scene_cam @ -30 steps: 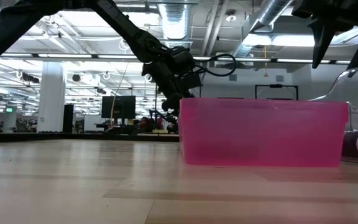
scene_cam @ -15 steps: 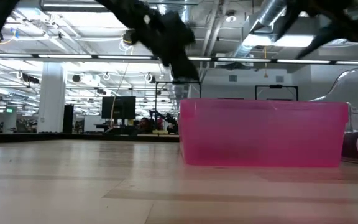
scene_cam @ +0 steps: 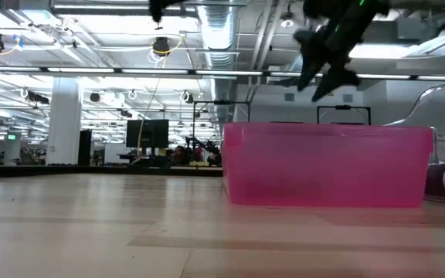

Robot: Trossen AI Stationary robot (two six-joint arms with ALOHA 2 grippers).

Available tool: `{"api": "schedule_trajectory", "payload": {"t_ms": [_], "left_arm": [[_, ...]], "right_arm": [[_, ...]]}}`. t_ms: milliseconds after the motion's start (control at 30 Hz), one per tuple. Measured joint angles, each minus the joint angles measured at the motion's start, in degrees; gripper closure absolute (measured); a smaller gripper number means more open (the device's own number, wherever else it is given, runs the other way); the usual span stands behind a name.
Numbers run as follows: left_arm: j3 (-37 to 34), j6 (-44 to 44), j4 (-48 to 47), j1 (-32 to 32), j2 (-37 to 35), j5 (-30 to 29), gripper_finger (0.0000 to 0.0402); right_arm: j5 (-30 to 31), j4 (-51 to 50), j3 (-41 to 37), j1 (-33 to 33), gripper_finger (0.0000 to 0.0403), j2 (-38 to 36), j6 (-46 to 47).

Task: Pick & Place Food Item
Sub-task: Put the blue food coloring bottle into the transparent bin

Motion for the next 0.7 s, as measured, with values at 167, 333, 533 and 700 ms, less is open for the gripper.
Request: {"api": "schedule_trajectory", "payload": {"t_ms": [167, 333, 533, 700], "left_arm": [[-4.93, -5.41, 0.72, -5.65, -7.78, -14.48, 0.0225], [-5.59, -8.11, 1.08, -10.13, -9.67, -23.20, 0.0225], [-5.61, -9.67, 0.73, -13.03, -9.53, -27.50, 0.0225], [-5.61, -10.66, 0.81, -14.40, -9.55, -27.98, 0.0225]], "right_arm": [[-6.41, 0.65, 2.05, -6.04, 0.0177, 8.83, -13.37], [-6.67, 0.28, 9.78, -4.80, 0.0177, 19.10, -23.83], [-5.95, -8.24, 22.33, -4.51, 0.0177, 33.85, -28.70], [-4.62, -12.44, 28.64, -3.85, 0.0177, 41.80, -29.52]]}}
